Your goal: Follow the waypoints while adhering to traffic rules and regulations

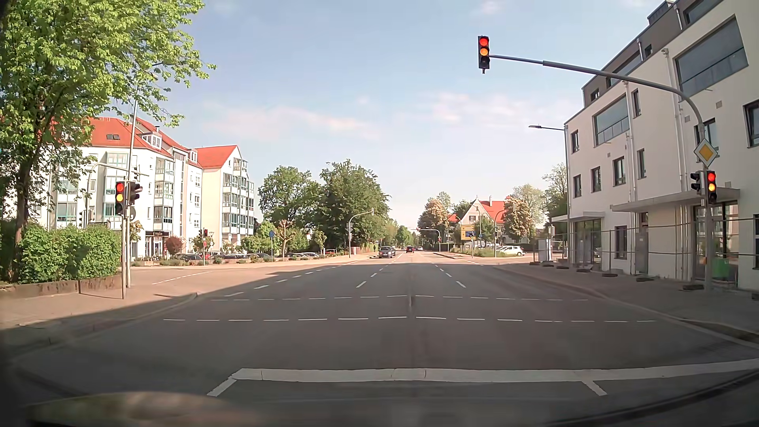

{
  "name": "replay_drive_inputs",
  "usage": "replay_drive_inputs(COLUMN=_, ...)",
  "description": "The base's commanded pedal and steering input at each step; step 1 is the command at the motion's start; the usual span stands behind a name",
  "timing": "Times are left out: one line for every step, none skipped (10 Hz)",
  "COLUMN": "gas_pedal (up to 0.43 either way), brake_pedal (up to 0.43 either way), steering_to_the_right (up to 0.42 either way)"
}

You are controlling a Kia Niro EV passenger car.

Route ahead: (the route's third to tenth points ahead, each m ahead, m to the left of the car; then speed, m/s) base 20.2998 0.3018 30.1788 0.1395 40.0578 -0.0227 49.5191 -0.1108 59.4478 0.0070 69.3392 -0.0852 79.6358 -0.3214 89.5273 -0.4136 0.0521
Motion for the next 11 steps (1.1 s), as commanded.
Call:
replay_drive_inputs(gas_pedal=0.000, brake_pedal=0.256, steering_to_the_right=-0.015)
replay_drive_inputs(gas_pedal=0.000, brake_pedal=0.244, steering_to_the_right=-0.013)
replay_drive_inputs(gas_pedal=0.000, brake_pedal=0.226, steering_to_the_right=-0.012)
replay_drive_inputs(gas_pedal=0.000, brake_pedal=0.220, steering_to_the_right=-0.012)
replay_drive_inputs(gas_pedal=0.000, brake_pedal=0.085, steering_to_the_right=-0.011)
replay_drive_inputs(gas_pedal=0.000, brake_pedal=0.000, steering_to_the_right=-0.012)
replay_drive_inputs(gas_pedal=0.000, brake_pedal=0.000, steering_to_the_right=-0.011)
replay_drive_inputs(gas_pedal=0.000, brake_pedal=0.000, steering_to_the_right=-0.011)
replay_drive_inputs(gas_pedal=0.000, brake_pedal=0.000, steering_to_the_right=-0.011)
replay_drive_inputs(gas_pedal=0.000, brake_pedal=0.000, steering_to_the_right=-0.011)
replay_drive_inputs(gas_pedal=0.000, brake_pedal=0.000, steering_to_the_right=-0.010)
